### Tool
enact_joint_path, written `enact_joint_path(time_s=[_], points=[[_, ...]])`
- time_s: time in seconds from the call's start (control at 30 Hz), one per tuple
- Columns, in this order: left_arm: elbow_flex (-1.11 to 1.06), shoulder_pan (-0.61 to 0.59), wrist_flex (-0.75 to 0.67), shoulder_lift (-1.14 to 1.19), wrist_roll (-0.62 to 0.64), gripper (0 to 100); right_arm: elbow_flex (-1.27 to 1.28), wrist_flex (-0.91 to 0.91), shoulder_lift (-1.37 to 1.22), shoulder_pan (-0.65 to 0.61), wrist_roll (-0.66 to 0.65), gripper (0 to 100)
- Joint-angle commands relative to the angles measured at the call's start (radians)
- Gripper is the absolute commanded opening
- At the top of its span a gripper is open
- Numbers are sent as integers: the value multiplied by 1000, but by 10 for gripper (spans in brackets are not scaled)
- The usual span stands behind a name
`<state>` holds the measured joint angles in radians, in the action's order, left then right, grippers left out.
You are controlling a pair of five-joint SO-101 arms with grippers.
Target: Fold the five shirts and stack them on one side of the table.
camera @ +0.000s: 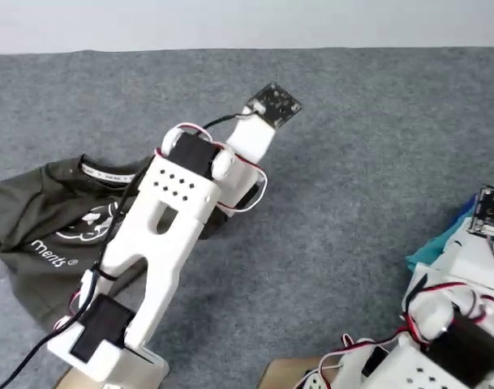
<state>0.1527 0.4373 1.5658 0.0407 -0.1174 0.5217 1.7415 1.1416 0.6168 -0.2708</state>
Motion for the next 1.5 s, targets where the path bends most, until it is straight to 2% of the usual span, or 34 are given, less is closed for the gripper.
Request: enact_joint_path(time_s=[0.0,0.17,0.4,0.6,0.73,1.0,1.17,1.33,1.47], points=[[102,15,-9,0,9,60,9,-8,8,-12,9,11],[173,-11,-5,-2,43,147,9,-62,1,-13,8,14],[191,-133,2,-6,38,193,38,-107,1,-13,-69,13],[214,-244,196,-9,-52,186,41,-113,1,-13,-72,14],[77,-379,192,-92,-141,158,43,-120,1,-13,-75,14],[-308,-506,192,-420,-327,156,43,-119,1,-13,-75,14],[-573,-609,190,-635,-499,158,43,-117,1,-13,-75,14],[-783,-781,169,-730,-721,156,60,-119,1,-13,-77,14],[-875,-953,40,-735,-796,156,124,-119,8,-13,-77,14]])
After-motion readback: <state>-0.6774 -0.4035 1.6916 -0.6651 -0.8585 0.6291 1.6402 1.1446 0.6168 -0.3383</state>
